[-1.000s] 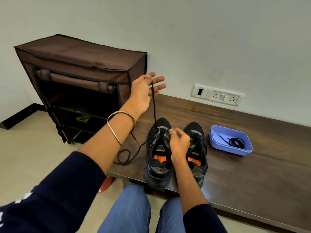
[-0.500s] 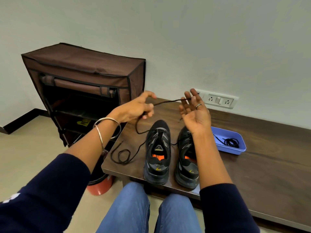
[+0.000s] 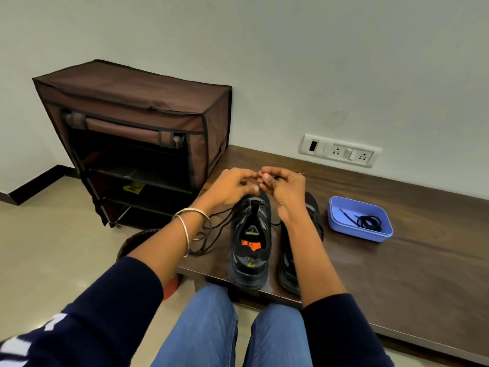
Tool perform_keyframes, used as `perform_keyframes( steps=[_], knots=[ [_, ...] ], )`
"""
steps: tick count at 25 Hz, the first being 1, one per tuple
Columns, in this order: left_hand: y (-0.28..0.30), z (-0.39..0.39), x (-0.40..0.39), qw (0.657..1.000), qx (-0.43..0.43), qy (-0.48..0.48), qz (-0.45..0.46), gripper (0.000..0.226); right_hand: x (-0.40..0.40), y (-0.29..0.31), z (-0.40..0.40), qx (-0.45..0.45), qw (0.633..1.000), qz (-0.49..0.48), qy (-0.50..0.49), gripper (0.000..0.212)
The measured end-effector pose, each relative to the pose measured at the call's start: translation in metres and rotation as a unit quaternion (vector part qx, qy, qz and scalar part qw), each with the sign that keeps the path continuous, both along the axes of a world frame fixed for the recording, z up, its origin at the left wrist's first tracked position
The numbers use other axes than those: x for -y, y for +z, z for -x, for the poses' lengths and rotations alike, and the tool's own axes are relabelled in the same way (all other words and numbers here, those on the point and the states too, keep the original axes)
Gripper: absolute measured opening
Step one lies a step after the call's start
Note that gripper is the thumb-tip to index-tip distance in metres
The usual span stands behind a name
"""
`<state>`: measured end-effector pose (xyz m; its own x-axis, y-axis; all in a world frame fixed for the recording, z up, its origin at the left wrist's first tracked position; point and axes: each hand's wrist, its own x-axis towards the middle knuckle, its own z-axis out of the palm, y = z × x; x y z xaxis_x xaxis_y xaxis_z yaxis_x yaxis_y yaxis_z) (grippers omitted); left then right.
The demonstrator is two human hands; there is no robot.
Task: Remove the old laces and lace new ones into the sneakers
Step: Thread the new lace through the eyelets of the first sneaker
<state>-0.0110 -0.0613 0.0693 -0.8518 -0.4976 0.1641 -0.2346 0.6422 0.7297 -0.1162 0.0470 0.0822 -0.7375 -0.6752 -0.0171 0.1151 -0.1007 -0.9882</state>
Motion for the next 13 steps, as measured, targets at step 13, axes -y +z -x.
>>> perform_keyframes(
  steps=[13],
  knots=[
    [0.0, 0.002, 0.005, 0.963, 0.026, 0.121, 0.238, 0.048, -0.002, -0.011, 0.004, -0.088, 0.992, -0.07, -0.055, 0.018]
  ],
)
